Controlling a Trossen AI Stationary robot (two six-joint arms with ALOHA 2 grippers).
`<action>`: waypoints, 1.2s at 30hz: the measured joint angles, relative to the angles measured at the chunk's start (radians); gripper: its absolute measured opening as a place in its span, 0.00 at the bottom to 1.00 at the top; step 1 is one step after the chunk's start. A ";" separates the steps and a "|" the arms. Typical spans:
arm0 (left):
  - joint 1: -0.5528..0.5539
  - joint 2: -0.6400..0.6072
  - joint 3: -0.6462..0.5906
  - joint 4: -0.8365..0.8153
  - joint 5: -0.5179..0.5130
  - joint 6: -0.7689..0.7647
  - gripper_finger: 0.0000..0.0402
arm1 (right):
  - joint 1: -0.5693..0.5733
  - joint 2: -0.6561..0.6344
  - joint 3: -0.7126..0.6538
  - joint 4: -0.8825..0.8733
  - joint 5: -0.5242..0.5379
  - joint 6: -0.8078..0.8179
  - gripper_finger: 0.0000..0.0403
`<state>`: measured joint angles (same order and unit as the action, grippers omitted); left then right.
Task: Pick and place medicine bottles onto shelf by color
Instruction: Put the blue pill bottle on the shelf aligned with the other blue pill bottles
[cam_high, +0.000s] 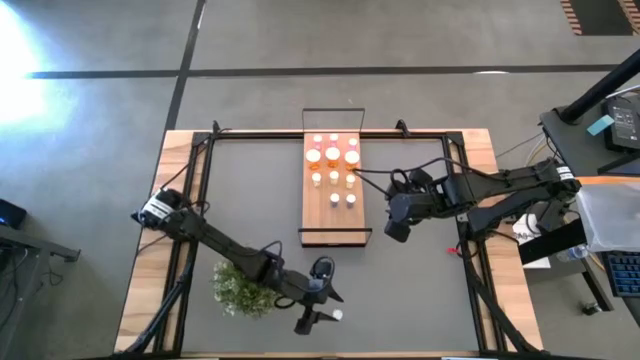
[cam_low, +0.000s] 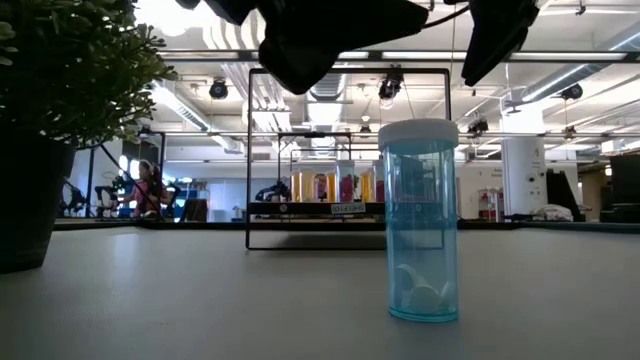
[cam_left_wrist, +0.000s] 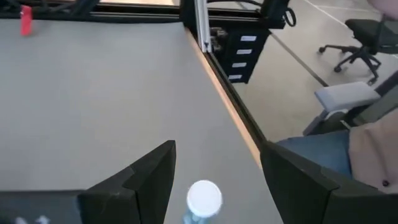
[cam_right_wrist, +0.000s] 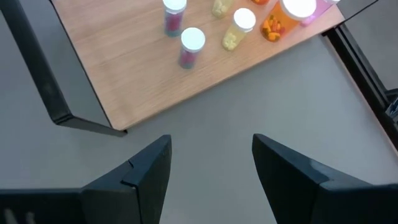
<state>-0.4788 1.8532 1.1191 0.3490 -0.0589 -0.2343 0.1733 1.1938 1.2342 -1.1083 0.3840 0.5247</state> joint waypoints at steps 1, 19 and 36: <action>-0.002 0.006 0.005 0.003 -0.005 -0.005 0.55 | 0.000 0.000 0.000 0.001 0.000 0.000 0.53; -0.014 0.063 -0.013 -0.009 -0.080 0.055 0.55 | 0.002 0.000 0.000 0.038 0.000 0.000 0.53; -0.015 0.063 -0.008 -0.044 -0.066 0.058 0.55 | 0.002 0.000 0.000 0.043 0.000 -0.002 0.53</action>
<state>-0.4938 1.9167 1.1113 0.3050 -0.1250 -0.1766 0.1749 1.1938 1.2343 -1.0657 0.3843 0.5227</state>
